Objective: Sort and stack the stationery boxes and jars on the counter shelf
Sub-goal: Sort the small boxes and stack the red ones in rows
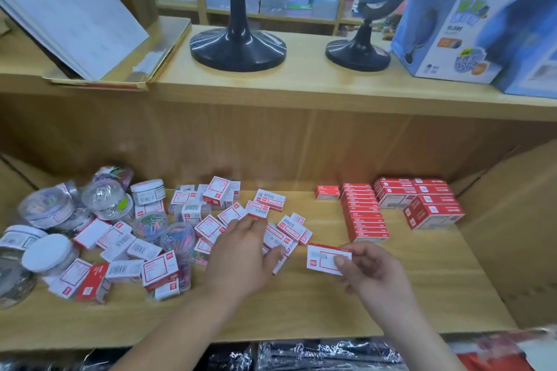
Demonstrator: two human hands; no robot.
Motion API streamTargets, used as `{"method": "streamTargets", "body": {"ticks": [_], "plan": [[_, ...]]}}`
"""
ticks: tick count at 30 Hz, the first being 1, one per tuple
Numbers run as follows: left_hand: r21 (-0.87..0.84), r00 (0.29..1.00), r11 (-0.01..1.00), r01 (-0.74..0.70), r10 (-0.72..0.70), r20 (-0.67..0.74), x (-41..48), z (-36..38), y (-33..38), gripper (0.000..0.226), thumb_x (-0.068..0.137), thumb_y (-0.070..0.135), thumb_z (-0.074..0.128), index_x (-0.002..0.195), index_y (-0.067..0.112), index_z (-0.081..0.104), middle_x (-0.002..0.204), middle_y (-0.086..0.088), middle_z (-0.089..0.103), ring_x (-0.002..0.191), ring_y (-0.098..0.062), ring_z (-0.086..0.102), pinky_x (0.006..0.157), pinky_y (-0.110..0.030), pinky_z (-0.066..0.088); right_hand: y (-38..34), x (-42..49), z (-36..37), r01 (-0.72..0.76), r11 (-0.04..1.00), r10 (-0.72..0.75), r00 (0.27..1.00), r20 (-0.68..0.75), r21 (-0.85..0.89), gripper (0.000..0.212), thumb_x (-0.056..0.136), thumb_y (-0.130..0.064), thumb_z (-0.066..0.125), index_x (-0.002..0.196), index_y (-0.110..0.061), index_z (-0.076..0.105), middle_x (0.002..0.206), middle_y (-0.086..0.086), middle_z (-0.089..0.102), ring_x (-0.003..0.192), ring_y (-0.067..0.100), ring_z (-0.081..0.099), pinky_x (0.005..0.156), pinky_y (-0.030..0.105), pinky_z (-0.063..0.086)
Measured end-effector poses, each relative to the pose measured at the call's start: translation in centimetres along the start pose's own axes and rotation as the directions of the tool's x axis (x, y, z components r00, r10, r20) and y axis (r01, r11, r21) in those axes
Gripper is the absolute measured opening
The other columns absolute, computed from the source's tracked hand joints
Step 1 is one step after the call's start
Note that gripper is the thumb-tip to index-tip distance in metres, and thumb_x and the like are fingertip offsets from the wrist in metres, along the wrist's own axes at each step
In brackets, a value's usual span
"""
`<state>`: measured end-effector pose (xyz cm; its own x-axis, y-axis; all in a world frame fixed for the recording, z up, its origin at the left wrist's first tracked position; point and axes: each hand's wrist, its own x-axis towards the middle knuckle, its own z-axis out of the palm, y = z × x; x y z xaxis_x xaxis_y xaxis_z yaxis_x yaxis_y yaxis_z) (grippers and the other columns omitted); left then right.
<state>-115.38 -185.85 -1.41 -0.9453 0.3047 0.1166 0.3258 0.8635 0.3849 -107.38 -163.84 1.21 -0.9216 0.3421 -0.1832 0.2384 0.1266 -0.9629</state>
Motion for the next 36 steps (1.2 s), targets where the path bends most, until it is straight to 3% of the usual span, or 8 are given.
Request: {"method": "streamTargets", "body": {"ticks": [3,7,13,15,18,20,24,36], "plan": [[0.130,0.999,0.991,0.027,-0.032,0.039,1.2,1.5,0.2,0.073,0.080,0.074,0.057,0.131,0.021,0.060,0.121,0.000,0.067,0.115,-0.024,0.061,0.090,-0.036,0.051,0.4,0.6,-1.1,-0.014,0.999,0.016,0.999,-0.039,0.031,0.012,0.086,0.000,0.074,0.089,-0.010,0.068,0.076,0.016,0.074,0.070,0.029,0.065,0.070,0.043,0.049],[0.083,0.998,0.994,0.069,-0.068,-0.015,1.5,2.4,0.1,0.082,0.069,0.063,0.077,0.136,0.017,0.060,0.119,-0.004,0.064,0.109,-0.030,0.060,0.088,-0.040,0.052,1.1,1.1,-2.9,-0.051,0.998,0.052,0.998,-0.021,0.039,0.010,0.087,-0.002,0.073,0.093,-0.007,0.067,0.077,0.008,0.077,0.071,0.021,0.071,0.074,0.041,0.051],[-0.255,0.985,0.962,-0.098,0.057,-0.163,0.6,1.5,2.3,0.024,0.087,0.024,0.066,0.110,0.024,0.072,0.098,0.009,0.064,0.088,-0.014,0.063,0.074,-0.026,0.048,2.3,2.1,-5.7,0.038,0.998,-0.041,0.997,-0.072,-0.044,0.013,0.082,0.002,0.077,0.086,-0.008,0.070,0.078,0.004,0.075,0.068,0.003,0.064,0.064,0.012,0.046],[-0.476,0.987,0.869,-0.137,0.081,-0.137,-0.1,2.6,4.1,0.020,0.086,0.019,0.068,0.103,0.027,0.074,0.094,0.015,0.065,0.085,-0.006,0.062,0.075,-0.019,0.047,3.3,2.8,-6.6,0.075,0.984,-0.089,0.993,-0.080,-0.164,0.020,0.078,0.004,0.080,0.084,-0.013,0.073,0.086,0.005,0.071,0.070,-0.004,0.063,0.070,0.008,0.046],[-0.779,0.997,0.623,0.071,-0.036,0.062,-0.9,5.2,7.2,0.030,0.085,0.007,0.075,0.095,0.035,0.076,0.093,0.012,0.069,0.082,-0.010,0.066,0.077,-0.026,0.054,5.6,4.2,-8.4,0.080,0.959,-0.107,0.990,-0.087,-0.271,0.027,0.076,-0.009,0.085,0.088,-0.032,0.075,0.099,0.007,0.067,0.085,0.008,0.071,0.090,0.027,0.054],[-0.832,0.985,0.530,0.162,-0.134,0.107,-1.0,7.2,8.5,0.039,0.085,0.000,0.078,0.091,0.039,0.077,0.092,0.008,0.072,0.080,-0.010,0.067,0.077,-0.028,0.056,6.5,4.9,-9.3,0.074,0.952,-0.102,0.992,-0.079,-0.296,0.027,0.077,-0.012,0.085,0.086,-0.036,0.075,0.090,0.003,0.071,0.081,0.011,0.070,0.082,0.026,0.055],[-0.794,0.982,0.582,0.172,-0.170,0.088,-1.2,9.2,9.4,0.025,0.088,0.009,0.078,0.091,0.033,0.075,0.076,0.012,0.070,0.065,-0.002,0.059,0.063,-0.022,0.051,6.6,6.1,-9.8,0.080,0.966,-0.105,0.990,-0.089,-0.247,0.024,0.080,-0.003,0.081,0.083,-0.026,0.073,0.067,-0.008,0.070,0.061,0.003,0.060,0.059,0.010,0.045],[-0.710,0.988,0.695,0.108,-0.152,0.002,-2.3,10.6,8.8,0.020,0.085,0.019,0.080,0.098,0.032,0.073,0.062,0.009,0.055,0.056,-0.004,0.047,0.056,-0.026,0.042,7.5,5.7,-10.4,0.137,0.981,-0.136,0.991,0.017,-0.138,0.013,0.083,-0.012,0.080,0.085,-0.020,0.069,0.078,-0.004,0.070,0.070,0.007,0.059,0.063,0.016,0.048]]}}
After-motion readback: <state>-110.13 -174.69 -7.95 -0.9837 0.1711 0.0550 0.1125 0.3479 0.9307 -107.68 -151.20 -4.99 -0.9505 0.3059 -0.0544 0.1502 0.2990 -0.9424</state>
